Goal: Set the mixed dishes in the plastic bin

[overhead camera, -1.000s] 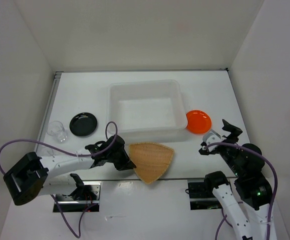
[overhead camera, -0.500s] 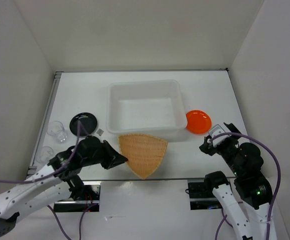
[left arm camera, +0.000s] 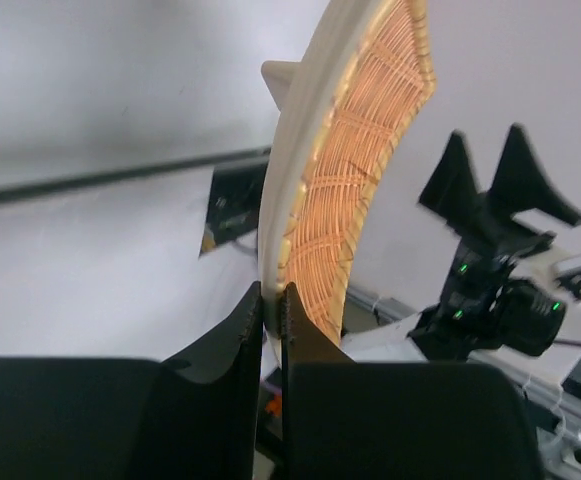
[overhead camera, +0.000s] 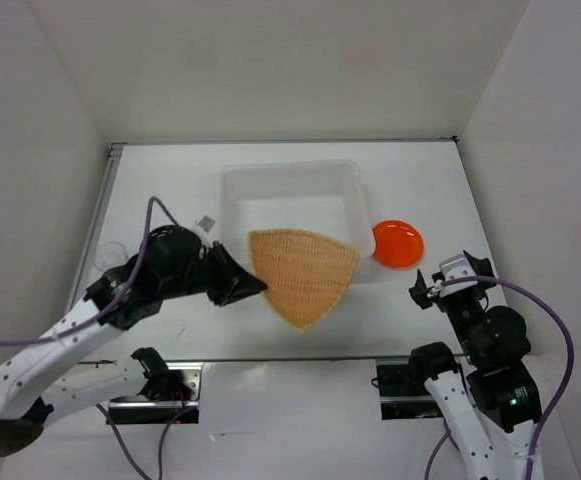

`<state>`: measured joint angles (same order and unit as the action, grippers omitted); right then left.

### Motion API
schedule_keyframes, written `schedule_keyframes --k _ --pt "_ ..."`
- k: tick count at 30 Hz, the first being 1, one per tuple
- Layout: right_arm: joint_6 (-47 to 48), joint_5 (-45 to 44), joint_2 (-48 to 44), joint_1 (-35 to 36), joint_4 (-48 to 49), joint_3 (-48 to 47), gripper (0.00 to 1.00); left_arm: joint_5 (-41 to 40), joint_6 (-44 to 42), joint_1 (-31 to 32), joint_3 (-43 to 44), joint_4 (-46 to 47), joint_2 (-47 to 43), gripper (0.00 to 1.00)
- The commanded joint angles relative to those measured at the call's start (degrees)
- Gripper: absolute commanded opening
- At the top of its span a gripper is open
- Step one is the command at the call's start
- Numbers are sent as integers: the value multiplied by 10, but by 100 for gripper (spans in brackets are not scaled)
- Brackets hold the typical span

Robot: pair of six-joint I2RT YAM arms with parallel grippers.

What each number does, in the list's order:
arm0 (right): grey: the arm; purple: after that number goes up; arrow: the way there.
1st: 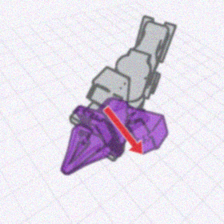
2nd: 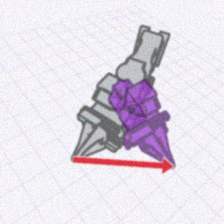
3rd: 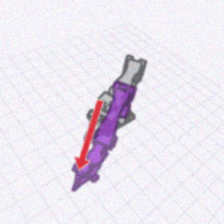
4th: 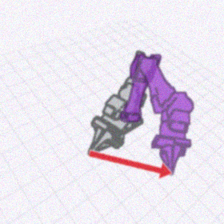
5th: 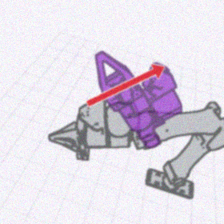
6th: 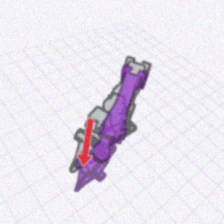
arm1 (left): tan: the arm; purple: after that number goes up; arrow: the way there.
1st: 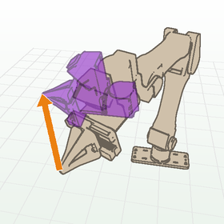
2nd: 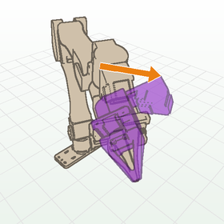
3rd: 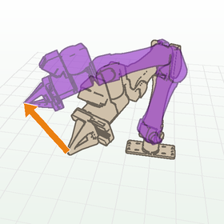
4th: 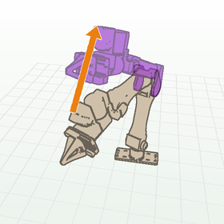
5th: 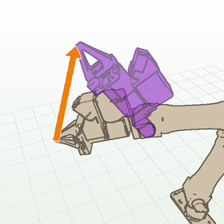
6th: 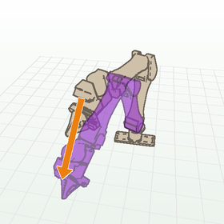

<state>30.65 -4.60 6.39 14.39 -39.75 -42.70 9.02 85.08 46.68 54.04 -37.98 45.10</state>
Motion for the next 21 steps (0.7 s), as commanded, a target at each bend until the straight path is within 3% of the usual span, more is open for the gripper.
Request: schedule_keyframes --k 1,3,12,21 --pt "-44 -34 -30 4 85 27 98 -65 -56 -22 96 82 92 0" --pt "-44 7 -31 4 103 34 98 -90 -50 -45 113 112 139 0" --pt "-46 -10 -62 4 125 85 98 -122 -76 -148 216 213 338 0" --pt "-40 1 -81 4 125 96 98 -150 -29 -137 249 283 491 0"
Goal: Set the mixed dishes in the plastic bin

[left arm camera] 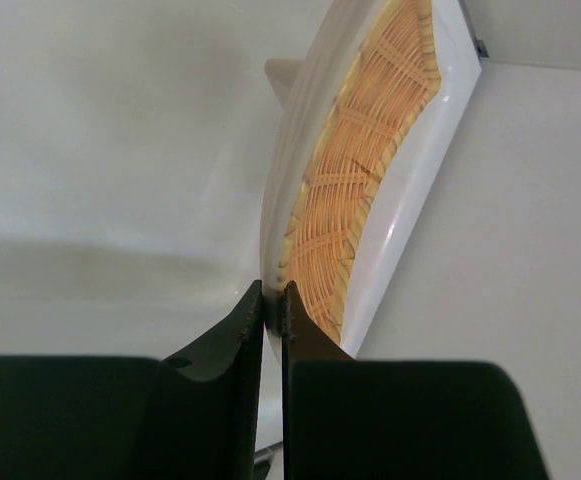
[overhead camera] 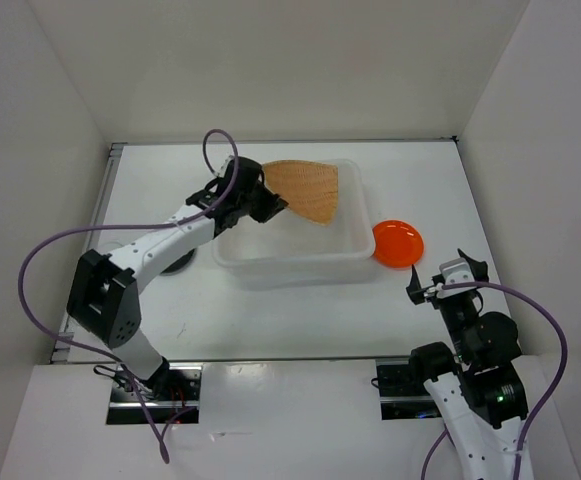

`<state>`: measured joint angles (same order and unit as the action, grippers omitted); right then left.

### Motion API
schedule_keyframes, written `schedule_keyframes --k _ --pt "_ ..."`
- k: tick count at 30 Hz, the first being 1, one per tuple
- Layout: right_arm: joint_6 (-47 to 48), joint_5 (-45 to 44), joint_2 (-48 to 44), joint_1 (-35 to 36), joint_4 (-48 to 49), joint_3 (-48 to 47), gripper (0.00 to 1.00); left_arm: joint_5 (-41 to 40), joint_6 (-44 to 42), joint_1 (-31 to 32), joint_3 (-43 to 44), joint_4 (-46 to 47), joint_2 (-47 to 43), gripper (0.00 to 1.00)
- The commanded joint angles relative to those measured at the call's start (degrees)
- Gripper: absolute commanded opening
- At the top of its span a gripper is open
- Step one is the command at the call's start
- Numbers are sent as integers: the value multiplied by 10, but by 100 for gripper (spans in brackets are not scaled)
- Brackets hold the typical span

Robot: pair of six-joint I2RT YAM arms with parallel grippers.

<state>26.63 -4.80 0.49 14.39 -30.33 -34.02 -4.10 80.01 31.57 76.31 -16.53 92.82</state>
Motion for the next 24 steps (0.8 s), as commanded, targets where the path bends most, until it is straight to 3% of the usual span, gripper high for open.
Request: schedule_keyframes --k 1,14,22,24 --pt "0 3 -22 4 31 9 98 -27 30 14 26 76 14 0" --pt "5 -2 -17 24 31 14 98 -101 131 73 -30 91 87 0" --pt "5 -13 -12 47 31 14 98 -122 177 99 -17 65 134 0" --pt "5 -13 -12 47 31 14 98 -122 169 99 -17 72 134 6"
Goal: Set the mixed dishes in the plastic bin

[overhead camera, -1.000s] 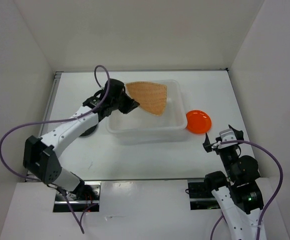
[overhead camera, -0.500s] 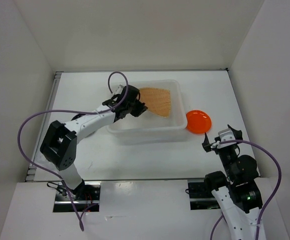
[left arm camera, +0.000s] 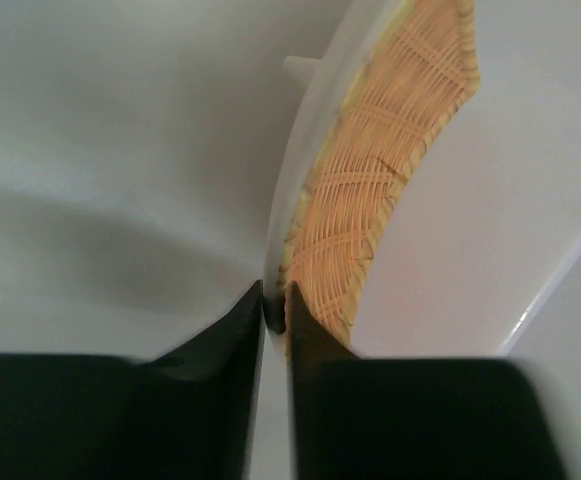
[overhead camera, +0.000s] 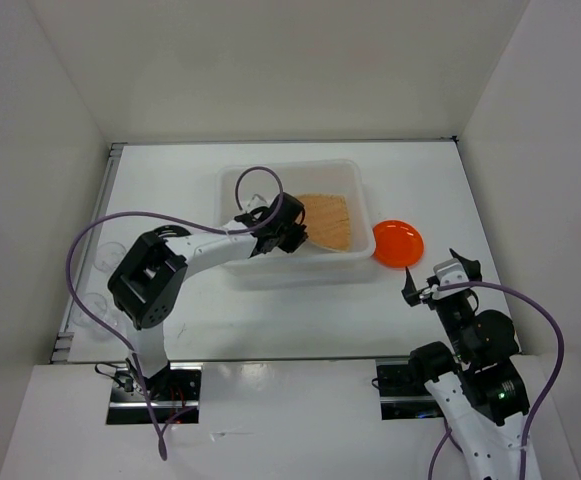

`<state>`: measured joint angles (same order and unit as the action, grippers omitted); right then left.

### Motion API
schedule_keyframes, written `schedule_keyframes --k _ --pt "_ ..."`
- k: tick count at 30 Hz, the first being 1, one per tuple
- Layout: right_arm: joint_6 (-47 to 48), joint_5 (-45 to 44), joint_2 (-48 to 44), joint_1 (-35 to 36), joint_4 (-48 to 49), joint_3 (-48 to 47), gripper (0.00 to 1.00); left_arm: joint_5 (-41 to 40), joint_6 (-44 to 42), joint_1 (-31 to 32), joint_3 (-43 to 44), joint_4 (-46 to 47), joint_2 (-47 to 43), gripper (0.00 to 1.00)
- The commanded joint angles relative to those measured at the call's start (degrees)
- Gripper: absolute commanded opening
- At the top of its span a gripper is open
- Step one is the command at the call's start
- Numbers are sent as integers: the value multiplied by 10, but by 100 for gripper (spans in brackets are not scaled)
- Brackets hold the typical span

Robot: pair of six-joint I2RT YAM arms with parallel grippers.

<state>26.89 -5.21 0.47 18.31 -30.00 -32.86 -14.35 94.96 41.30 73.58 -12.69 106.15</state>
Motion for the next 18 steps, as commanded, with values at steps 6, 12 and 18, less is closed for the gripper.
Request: schedule_keyframes --k 6,12,18 --pt "3 -9 -12 8 28 8 98 -20 -15 -3 16 6 -11 97" --pt "-3 -15 6 8 28 8 98 -49 -134 -9 66 -31 -66 100" --pt "-74 -73 144 23 49 -46 98 -44 -302 -21 194 -91 -117 100"
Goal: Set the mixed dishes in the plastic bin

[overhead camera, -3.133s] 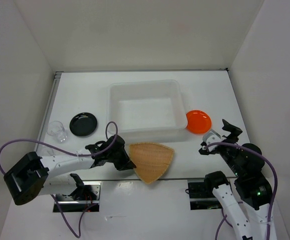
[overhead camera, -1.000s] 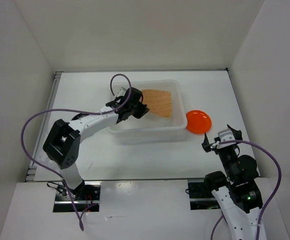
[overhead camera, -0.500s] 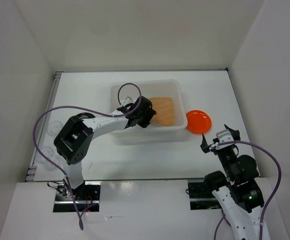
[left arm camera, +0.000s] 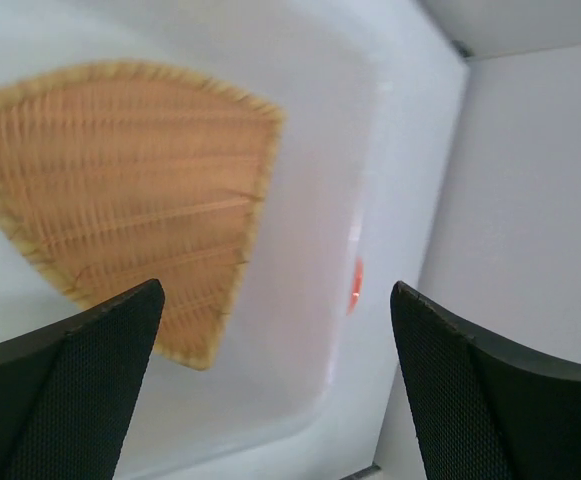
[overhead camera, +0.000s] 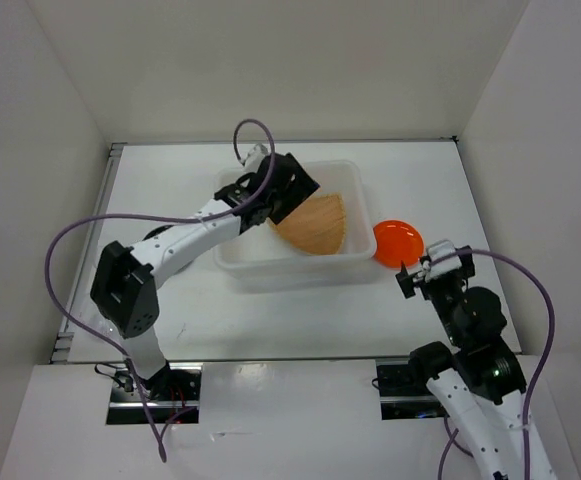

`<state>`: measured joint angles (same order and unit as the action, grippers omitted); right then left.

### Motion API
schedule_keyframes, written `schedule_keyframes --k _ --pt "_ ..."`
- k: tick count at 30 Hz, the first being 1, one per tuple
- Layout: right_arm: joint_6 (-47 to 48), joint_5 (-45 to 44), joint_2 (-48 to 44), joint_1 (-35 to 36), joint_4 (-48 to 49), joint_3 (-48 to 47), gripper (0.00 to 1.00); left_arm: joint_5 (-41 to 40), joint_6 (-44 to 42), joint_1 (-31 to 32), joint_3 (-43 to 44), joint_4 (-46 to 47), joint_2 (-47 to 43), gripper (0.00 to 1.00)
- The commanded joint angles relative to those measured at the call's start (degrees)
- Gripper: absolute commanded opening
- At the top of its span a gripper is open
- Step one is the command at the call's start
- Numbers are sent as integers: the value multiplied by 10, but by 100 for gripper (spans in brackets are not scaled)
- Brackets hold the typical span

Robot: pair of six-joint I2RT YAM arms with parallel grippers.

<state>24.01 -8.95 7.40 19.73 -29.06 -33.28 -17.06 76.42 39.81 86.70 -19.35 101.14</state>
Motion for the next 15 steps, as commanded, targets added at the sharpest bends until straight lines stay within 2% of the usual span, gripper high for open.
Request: schedule_keyframes --k 1,2,4,5,8,11,15 --pt "-51 -30 109 8 31 -66 98 -17 -161 -6 71 -36 -78 100" --pt "-59 -30 189 8 23 -125 98 -17 -180 -6 79 -48 -102 100" --pt "-77 -10 276 -3 -13 -188 98 -8 -235 -20 79 -75 -128 100" --pt "-83 5 363 -13 -29 -253 98 -2 -246 -28 73 -90 -156 100" --pt "-82 112 489 -78 -81 -339 98 22 -278 -51 13 -112 -234 100" --pt "-114 207 585 -184 -101 -390 98 52 -298 -63 -55 -107 -316 100" --pt "-130 214 626 -196 -96 -396 98 67 -308 -76 -96 -137 -385 100"
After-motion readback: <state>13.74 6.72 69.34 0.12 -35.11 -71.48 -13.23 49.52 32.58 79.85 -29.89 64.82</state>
